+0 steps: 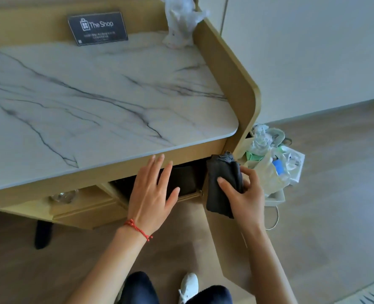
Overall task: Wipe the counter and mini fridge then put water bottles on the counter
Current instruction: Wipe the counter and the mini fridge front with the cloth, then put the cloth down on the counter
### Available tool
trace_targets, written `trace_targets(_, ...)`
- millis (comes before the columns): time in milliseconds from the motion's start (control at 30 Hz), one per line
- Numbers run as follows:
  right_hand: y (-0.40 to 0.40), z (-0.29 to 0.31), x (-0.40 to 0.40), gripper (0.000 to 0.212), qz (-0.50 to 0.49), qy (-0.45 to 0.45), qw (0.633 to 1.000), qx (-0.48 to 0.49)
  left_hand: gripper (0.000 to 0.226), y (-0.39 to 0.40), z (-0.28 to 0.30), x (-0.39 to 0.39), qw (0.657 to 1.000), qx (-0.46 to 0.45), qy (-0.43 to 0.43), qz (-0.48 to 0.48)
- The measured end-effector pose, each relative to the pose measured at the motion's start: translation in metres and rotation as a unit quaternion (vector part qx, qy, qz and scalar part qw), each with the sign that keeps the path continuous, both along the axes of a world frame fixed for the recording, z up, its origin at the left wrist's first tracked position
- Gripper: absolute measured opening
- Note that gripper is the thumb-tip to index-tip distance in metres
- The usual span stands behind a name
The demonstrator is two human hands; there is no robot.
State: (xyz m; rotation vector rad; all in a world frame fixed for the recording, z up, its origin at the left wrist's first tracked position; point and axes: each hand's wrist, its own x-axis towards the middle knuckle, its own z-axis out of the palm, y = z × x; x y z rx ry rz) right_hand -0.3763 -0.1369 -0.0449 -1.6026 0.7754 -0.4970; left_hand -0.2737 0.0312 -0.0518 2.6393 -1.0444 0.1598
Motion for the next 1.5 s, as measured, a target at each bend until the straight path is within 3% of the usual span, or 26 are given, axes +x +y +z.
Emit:
trace_targets(400, -0.040, 0.038, 0.094, 0.036, 0.009, 0.034, 0.998, -0.050, 0.050, -0.010, 0.032, 0.081, 0.999, -0.025, -0.006, 0.039)
trace_targets(800, -0.071, 0.031, 0.202, 0.038, 0.013, 0.086, 0.995, -0.046, 0.058, -0.032, 0.024, 0.193, 0.999, -0.007, 0.044, 0.025)
trace_targets(1067, -0.098, 0.023, 0.249, 0.039, 0.057, 0.102, 0.992, -0.045, 0.058, -0.057, 0.016, 0.217, 0.997, 0.027, 0.055, 0.057)
trace_targets(1233, -0.097, 0.010, 0.256, 0.043, 0.063, 0.160, 0.977, -0.128, 0.058, -0.069, 0.014, 0.213, 0.994, 0.036, 0.068, 0.080)
trace_targets(1400, -0.095, 0.006, 0.257, 0.049, 0.087, 0.218, 0.923, -0.305, 0.058, -0.075, 0.016, 0.206, 0.991, 0.035, 0.071, 0.104)
trace_targets(1500, -0.098, 0.006, 0.253, 0.052, 0.091, 0.231, 0.907, -0.339, 0.058, -0.075, 0.017, 0.199, 0.991, 0.035, 0.065, 0.108)
